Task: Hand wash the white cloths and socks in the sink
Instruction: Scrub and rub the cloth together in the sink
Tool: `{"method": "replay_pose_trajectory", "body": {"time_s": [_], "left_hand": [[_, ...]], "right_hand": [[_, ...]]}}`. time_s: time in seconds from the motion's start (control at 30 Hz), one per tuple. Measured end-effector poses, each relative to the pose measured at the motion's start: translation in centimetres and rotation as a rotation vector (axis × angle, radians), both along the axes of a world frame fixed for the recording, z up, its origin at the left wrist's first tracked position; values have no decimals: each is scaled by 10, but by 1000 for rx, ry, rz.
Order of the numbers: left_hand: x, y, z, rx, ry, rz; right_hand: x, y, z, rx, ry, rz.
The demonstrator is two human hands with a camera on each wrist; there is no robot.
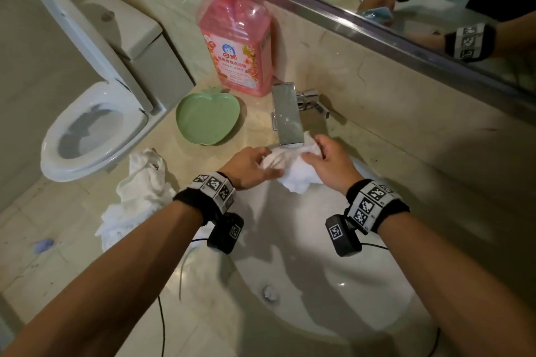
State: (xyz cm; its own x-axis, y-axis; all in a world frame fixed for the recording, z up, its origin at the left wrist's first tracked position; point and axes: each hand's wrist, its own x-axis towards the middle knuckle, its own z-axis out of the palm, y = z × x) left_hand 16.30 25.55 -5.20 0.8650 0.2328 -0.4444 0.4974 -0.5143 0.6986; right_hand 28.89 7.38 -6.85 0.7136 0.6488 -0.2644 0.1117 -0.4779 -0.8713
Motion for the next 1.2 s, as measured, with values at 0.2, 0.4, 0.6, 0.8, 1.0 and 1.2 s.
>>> {"method": "replay_pose_trajectory", "body": {"time_s": [0.2, 0.4, 0.6, 0.8, 1.0, 1.2], "left_hand": [[-4, -6, -8, -43, -105, 166], [-3, -7, -12, 151, -109, 284], [-7, -15, -3, 62, -65, 316], [-15, -22, 8, -229, -164, 141], [-16, -6, -13, -131, 14, 22], [11, -20, -27, 11, 131, -45]], "right_hand": [[1, -9, 0, -20, 73, -28], [-8, -2, -3, -61, 40, 0], [-34, 27, -1, -49, 89, 24], [-36, 41, -2, -46, 267, -44], [-25, 33, -2, 44, 399, -107], [-17, 20, -2, 108, 509, -175]]}}
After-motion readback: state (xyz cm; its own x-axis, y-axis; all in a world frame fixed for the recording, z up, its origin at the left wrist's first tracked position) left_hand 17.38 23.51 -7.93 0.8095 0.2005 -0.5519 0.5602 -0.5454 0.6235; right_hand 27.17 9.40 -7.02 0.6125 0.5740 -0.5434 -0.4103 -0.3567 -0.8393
